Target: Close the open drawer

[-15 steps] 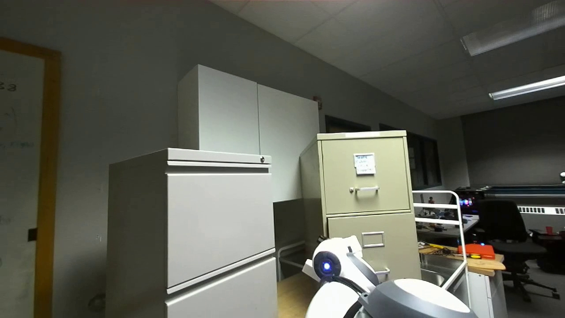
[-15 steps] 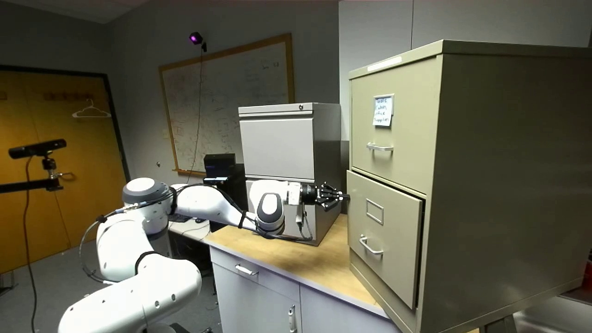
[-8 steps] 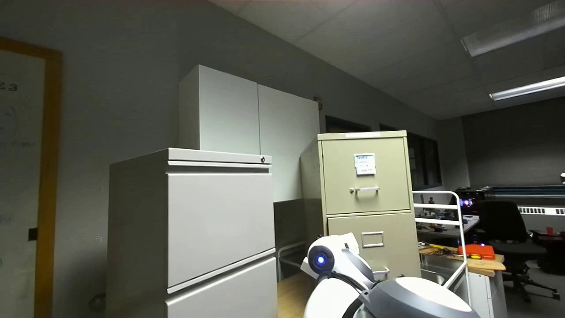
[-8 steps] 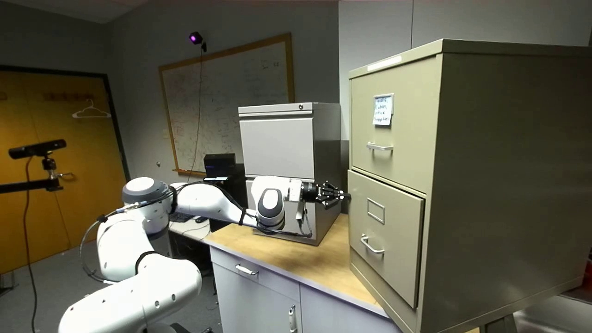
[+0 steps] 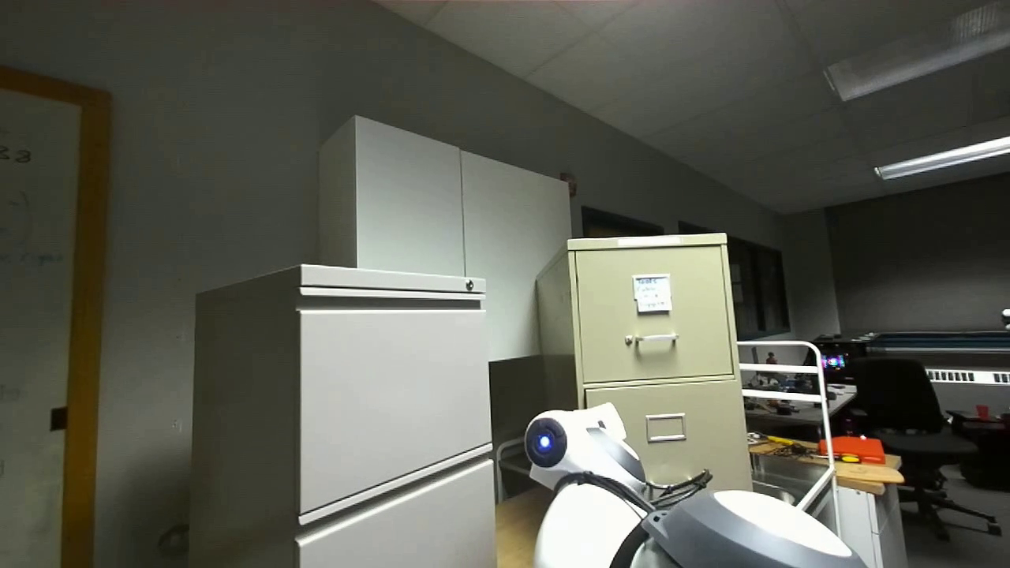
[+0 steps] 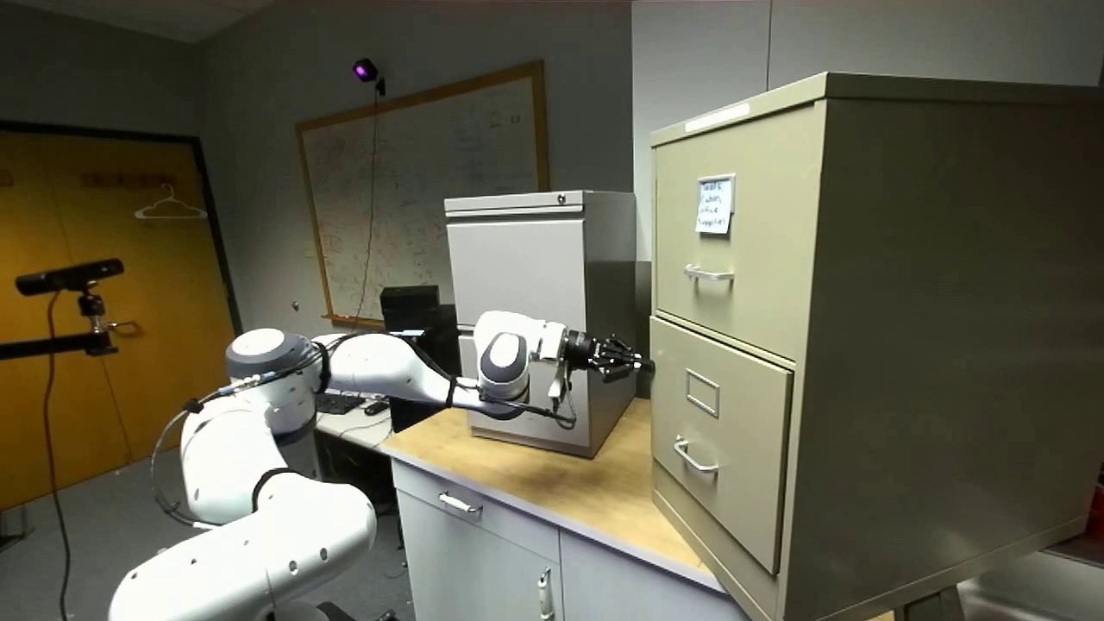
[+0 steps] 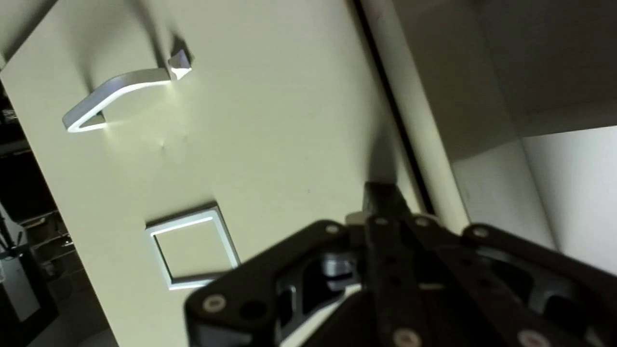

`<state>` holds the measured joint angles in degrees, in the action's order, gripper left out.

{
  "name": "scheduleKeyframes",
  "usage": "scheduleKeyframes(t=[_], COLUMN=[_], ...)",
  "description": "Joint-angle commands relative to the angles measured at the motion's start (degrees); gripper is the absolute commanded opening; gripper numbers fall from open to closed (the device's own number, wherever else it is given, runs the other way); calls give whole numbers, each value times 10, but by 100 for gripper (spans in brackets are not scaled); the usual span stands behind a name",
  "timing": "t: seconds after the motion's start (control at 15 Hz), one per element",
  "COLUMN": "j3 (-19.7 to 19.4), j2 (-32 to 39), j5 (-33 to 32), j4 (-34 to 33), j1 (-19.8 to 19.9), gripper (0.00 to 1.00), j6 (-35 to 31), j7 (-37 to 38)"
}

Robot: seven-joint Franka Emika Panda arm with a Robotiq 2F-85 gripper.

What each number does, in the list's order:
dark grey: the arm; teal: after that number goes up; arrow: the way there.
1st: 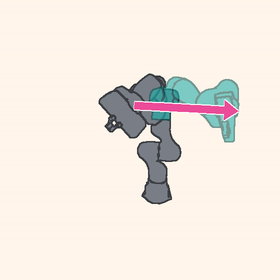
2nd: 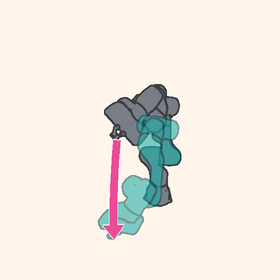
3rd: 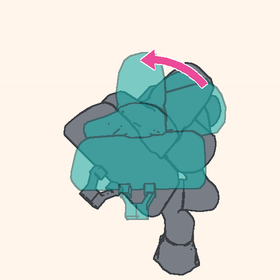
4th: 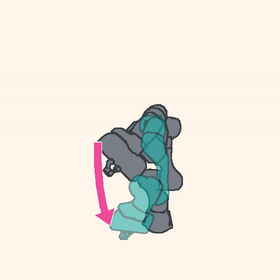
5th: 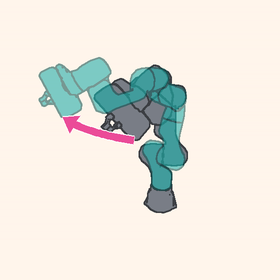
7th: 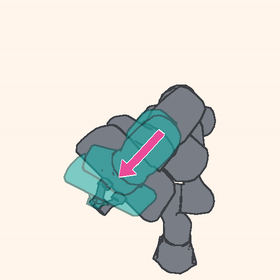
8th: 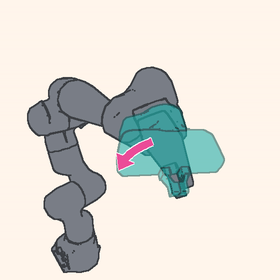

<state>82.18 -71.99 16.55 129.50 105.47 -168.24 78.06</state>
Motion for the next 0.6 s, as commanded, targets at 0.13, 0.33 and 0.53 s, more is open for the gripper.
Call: scheduleKeyframes(t=[0.13, 0.33, 0.53], j3=[13, 15, 24], j2=[36, 37, 55], j5=[-32, -39, -40], j4=[-82, -92, -104], j1=[40, 42, 44], gripper=[0, 0, 0], j6=[40, 55, 46], j7=[-20, -20, -33])
